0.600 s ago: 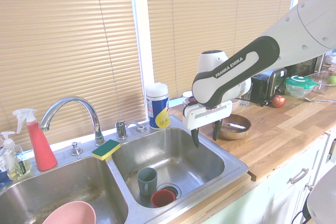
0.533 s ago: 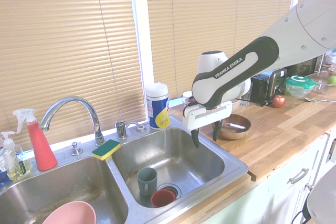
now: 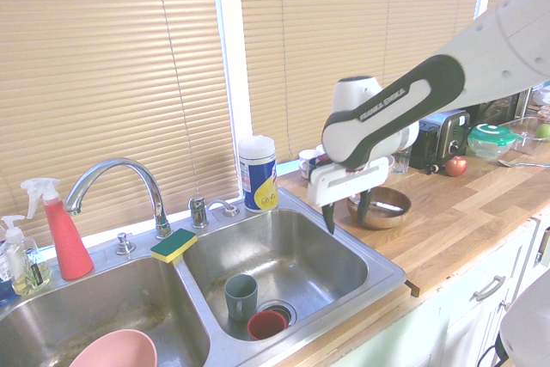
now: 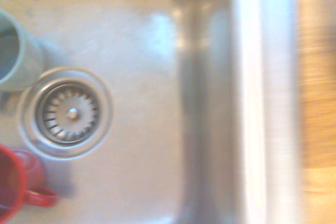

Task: Put the spoon into the sink

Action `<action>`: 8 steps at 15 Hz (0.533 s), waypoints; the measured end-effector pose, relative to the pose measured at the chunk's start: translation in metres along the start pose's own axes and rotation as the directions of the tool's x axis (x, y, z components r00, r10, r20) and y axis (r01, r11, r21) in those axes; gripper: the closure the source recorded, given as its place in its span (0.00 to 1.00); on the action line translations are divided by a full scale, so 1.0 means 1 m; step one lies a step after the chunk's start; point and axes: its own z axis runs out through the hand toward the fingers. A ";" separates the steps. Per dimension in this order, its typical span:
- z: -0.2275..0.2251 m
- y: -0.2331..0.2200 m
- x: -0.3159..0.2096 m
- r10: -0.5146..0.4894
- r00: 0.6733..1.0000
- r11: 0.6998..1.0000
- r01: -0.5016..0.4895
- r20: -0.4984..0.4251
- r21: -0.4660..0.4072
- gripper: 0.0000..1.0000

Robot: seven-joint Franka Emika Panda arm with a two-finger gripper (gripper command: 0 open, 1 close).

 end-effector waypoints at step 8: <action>-0.031 0.059 0.087 -0.140 0.990 0.990 0.140 -0.027 0.011 0.00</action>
